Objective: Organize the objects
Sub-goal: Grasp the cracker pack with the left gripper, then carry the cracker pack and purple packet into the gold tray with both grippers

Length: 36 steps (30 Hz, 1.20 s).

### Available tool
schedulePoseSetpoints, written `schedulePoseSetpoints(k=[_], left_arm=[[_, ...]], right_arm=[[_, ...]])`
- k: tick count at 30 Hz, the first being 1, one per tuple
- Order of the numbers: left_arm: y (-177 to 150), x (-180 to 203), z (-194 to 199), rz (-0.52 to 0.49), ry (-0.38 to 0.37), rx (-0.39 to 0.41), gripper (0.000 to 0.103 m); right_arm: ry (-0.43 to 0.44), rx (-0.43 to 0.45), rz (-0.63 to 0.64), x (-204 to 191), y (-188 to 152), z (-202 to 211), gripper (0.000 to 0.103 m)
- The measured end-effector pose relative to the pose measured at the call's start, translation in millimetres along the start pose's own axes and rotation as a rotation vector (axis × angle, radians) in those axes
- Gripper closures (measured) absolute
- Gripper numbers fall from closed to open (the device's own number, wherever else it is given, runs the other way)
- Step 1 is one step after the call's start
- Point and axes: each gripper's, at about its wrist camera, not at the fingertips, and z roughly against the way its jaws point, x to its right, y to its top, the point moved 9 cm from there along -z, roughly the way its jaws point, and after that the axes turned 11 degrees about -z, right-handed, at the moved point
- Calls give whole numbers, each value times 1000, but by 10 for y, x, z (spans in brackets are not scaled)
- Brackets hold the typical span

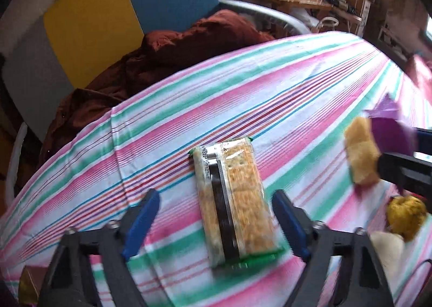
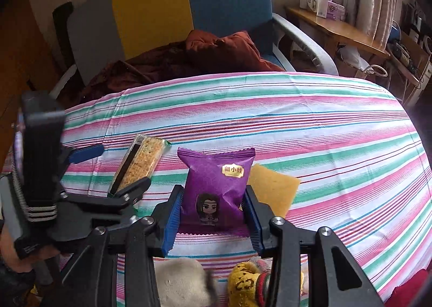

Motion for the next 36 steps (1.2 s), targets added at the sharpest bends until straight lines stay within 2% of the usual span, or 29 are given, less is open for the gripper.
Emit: schedulePoseSetpoints(k=[1, 5, 7, 8, 10, 11, 16, 21, 26, 29, 36], left_arm=[[-2, 8, -94, 9, -20, -19, 33], [36, -96, -167, 108, -87, -3, 35], [21, -78, -146, 75, -78, 3, 36], [7, -67, -131, 59, -70, 9, 39], [-37, -80, -79, 70, -68, 19, 52], [-62, -88, -56, 76, -64, 20, 54], [-313, -31, 76, 103, -41, 16, 54], [-708, 63, 309, 182, -33, 9, 54], [-1075, 193, 554, 226, 3, 50, 54], [-1173, 265, 624, 231, 48, 75, 54], [-1194, 288, 613, 209, 68, 108, 54]], right_arm=[[0, 0, 4, -3, 4, -5, 59], [3, -6, 21, -23, -15, -45, 59], [4, -9, 37, -45, -22, -69, 59], [5, -10, 46, -57, -30, -80, 59], [4, -15, 55, -65, -44, -106, 59], [4, -17, 58, -65, -49, -119, 59], [22, -34, 114, -148, -116, -197, 59], [42, -94, 228, -358, -335, -334, 59], [69, -146, 306, -544, -548, -448, 59], [48, -167, 329, -540, -616, -512, 59], [22, -161, 345, -546, -635, -534, 59]])
